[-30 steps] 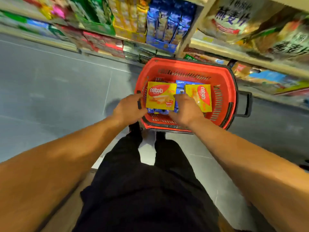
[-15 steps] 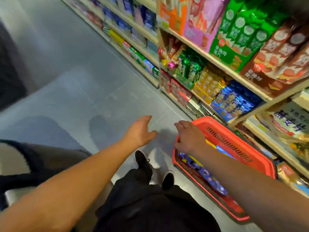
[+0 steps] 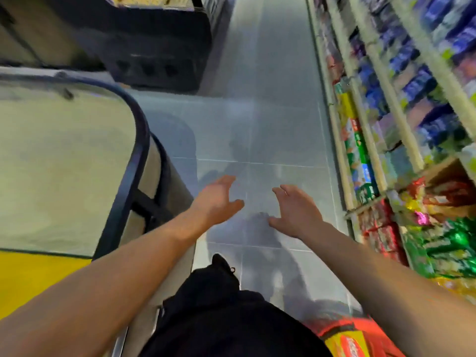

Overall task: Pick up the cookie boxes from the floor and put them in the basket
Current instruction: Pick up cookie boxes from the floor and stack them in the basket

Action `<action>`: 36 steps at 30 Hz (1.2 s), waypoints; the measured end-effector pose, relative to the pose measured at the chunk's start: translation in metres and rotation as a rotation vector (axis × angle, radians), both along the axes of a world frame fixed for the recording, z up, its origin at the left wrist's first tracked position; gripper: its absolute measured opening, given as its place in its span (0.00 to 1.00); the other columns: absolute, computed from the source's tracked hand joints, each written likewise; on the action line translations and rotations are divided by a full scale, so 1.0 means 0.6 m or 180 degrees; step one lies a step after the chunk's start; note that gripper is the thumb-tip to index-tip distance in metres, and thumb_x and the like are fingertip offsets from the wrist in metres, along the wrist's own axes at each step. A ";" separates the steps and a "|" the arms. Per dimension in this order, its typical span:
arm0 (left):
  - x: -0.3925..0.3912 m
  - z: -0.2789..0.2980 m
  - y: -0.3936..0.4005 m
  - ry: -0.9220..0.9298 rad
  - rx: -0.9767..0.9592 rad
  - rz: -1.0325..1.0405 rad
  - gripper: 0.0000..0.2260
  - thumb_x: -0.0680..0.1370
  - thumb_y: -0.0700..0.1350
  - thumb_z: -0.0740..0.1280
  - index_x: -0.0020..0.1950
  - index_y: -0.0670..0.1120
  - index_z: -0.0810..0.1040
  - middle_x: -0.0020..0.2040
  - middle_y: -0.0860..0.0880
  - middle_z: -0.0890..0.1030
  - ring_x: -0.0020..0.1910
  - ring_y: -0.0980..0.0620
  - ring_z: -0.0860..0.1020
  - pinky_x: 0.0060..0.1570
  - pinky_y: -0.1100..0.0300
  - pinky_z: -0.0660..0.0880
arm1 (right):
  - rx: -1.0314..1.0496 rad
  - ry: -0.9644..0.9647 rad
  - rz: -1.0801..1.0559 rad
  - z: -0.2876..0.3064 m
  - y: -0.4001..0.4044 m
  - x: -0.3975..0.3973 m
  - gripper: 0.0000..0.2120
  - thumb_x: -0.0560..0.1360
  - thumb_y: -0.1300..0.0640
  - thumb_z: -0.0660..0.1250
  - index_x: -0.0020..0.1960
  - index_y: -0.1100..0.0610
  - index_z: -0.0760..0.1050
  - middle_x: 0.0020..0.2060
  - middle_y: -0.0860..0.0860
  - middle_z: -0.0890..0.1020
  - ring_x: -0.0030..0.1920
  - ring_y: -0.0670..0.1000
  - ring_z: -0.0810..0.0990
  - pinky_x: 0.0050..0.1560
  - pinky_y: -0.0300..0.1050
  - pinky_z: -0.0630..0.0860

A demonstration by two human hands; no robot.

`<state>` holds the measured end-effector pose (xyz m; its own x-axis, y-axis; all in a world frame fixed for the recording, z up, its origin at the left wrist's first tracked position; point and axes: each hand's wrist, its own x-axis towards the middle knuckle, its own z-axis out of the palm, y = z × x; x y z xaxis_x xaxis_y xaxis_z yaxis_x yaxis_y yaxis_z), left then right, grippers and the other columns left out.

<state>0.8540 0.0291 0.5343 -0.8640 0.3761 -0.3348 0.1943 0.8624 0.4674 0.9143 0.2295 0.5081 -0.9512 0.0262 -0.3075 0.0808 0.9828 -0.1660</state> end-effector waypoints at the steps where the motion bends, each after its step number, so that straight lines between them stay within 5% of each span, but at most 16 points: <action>1: -0.028 0.004 -0.021 0.0020 0.0007 0.0097 0.33 0.76 0.53 0.67 0.77 0.47 0.60 0.76 0.48 0.64 0.73 0.48 0.64 0.69 0.59 0.60 | -0.0012 -0.0008 0.0156 0.002 -0.016 -0.043 0.38 0.71 0.39 0.67 0.75 0.53 0.61 0.73 0.53 0.65 0.73 0.57 0.64 0.71 0.50 0.63; 13: -0.306 0.018 -0.115 0.0018 0.0131 0.1236 0.32 0.76 0.55 0.66 0.77 0.49 0.59 0.75 0.48 0.64 0.73 0.48 0.64 0.70 0.54 0.62 | 0.0056 -0.0104 0.1033 0.026 -0.112 -0.420 0.39 0.72 0.39 0.66 0.77 0.52 0.57 0.75 0.52 0.62 0.75 0.55 0.59 0.74 0.49 0.58; 26: -0.692 0.029 -0.096 -0.0054 0.0242 0.2748 0.29 0.76 0.52 0.67 0.74 0.46 0.64 0.73 0.45 0.68 0.71 0.47 0.66 0.68 0.57 0.62 | 0.0221 -0.0116 0.2398 0.025 -0.124 -0.944 0.39 0.72 0.39 0.66 0.77 0.52 0.57 0.74 0.51 0.63 0.73 0.54 0.61 0.71 0.51 0.65; 36: -0.886 0.024 -0.254 -0.0113 0.0227 0.3796 0.34 0.77 0.55 0.66 0.78 0.46 0.57 0.77 0.47 0.62 0.74 0.48 0.62 0.70 0.56 0.59 | 0.0175 -0.0074 0.3426 0.032 -0.343 -1.248 0.38 0.72 0.40 0.66 0.76 0.55 0.58 0.73 0.52 0.63 0.73 0.56 0.61 0.70 0.53 0.65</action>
